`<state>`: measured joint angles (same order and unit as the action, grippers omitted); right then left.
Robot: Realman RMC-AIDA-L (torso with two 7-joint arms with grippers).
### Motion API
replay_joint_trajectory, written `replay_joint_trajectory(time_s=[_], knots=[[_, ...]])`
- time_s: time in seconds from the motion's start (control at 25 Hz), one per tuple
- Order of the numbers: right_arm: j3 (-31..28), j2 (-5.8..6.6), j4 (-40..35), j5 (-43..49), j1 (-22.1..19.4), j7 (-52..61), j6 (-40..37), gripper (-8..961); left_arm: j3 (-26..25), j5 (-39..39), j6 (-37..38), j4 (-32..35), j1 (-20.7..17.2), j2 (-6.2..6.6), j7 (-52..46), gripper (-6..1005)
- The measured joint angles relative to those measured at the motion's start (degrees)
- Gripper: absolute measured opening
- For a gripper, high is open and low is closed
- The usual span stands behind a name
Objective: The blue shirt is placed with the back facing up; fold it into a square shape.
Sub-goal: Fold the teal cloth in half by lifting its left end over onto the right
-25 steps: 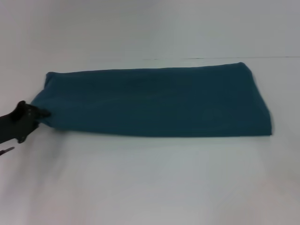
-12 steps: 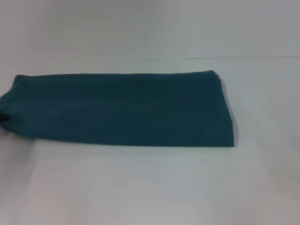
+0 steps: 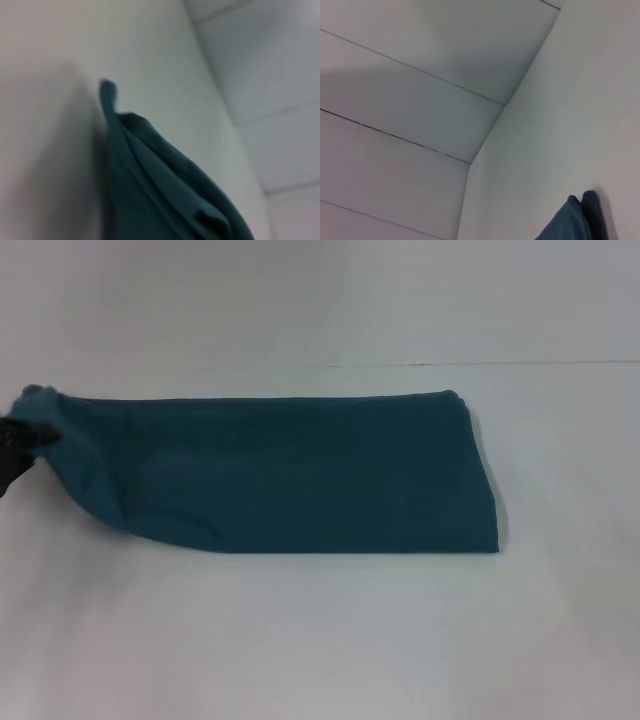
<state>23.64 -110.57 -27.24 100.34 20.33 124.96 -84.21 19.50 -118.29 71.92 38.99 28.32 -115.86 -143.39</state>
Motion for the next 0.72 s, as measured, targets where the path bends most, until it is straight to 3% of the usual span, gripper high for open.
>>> replay_joint_trajectory(time_s=[0.48,0.72], knots=[[0.3,-0.52,0.1,0.0,0.1,-0.3,-0.3,674,0.3,1.8,8.9,0.0,9.9,-0.59,1.6,44],[0.7,-0.64,0.3,0.0,0.1,-0.6,-0.4,674,0.3,2.0,9.8,0.0,11.1,-0.6,1.7,55]])
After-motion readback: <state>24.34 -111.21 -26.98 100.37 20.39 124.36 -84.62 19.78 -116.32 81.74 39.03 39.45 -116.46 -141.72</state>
